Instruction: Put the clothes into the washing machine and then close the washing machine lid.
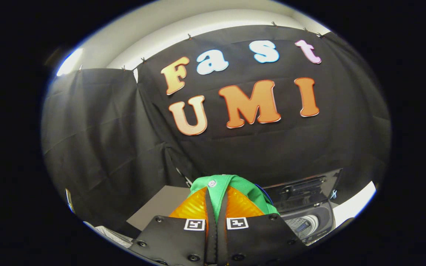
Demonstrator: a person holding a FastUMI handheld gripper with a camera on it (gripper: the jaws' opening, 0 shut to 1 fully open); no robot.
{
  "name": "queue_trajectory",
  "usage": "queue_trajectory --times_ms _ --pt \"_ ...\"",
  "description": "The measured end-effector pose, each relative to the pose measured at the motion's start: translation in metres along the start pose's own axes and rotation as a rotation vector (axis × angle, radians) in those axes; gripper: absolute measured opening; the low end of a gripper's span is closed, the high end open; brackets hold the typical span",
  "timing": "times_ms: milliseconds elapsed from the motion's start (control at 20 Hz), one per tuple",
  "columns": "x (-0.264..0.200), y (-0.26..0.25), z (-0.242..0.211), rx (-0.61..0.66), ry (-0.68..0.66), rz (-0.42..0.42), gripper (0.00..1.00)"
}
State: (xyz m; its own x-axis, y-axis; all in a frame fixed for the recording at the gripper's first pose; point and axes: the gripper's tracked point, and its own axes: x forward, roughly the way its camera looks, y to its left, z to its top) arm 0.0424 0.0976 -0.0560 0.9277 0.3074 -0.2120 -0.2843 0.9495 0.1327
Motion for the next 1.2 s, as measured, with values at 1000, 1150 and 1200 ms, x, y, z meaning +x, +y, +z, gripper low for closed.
queue_trajectory --times_ms 1000,1150,1200 --pt "-0.024 -0.255 -0.027 0.062 0.047 -0.219 0.08" --pt "-0.014 -0.272 -0.055 0.072 0.095 -0.209 0.08" --pt "-0.011 -0.277 -0.063 0.07 0.109 -0.205 0.08"
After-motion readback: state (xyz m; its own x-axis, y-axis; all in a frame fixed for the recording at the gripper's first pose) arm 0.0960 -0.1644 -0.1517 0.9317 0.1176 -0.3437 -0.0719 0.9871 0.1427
